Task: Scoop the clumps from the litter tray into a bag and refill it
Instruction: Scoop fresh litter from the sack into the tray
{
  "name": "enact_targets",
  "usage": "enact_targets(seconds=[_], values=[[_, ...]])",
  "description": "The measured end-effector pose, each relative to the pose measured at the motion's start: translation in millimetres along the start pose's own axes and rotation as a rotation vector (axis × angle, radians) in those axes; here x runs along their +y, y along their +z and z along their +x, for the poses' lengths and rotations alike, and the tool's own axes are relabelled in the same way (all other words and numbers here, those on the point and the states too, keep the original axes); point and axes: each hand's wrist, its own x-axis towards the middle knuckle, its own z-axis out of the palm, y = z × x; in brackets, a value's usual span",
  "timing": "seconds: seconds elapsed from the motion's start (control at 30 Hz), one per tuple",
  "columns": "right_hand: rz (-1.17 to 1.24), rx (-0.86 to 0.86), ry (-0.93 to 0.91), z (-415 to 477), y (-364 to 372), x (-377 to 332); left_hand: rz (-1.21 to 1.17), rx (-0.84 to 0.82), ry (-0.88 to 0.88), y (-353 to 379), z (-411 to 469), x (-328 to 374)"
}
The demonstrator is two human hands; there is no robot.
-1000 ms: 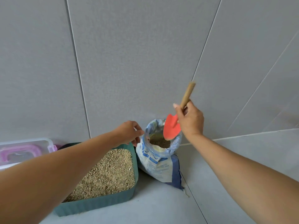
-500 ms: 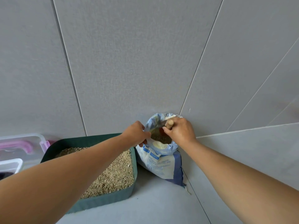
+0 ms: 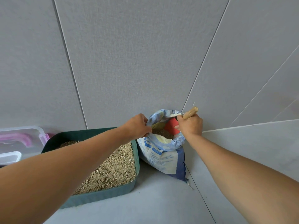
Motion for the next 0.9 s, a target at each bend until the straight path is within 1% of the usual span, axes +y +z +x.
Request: enact_targets(seconds=[0.17,0.3,0.53,0.73,0.8,0.9], values=[[0.086,-0.005,-0.035,-11.4,1.6,0.6,-0.013,-0.001,-0.001,0.9,0.2,-2.7],[0.047,-0.033,-0.096,-17.3,9.3,-8.8,-0.019,0.003,0.006,1.0,1.4,-3.0],[0.179,-0.065,-0.001,-14.9,8.2,11.1,-0.007,0.005,0.013,1.6,2.6,-2.8],[0.332,-0.031,0.151,-17.9,12.6,19.2,-0.009,-0.014,-0.004,2.0,3.2,-5.8],[0.421,-0.016,0.221,-19.2,18.2,20.0,-0.005,-0.016,-0.005,2.3,2.8,-5.5],[0.436,-0.010,0.236,-18.2,28.6,19.7,-0.004,-0.017,0.002,1.5,1.9,-5.0]])
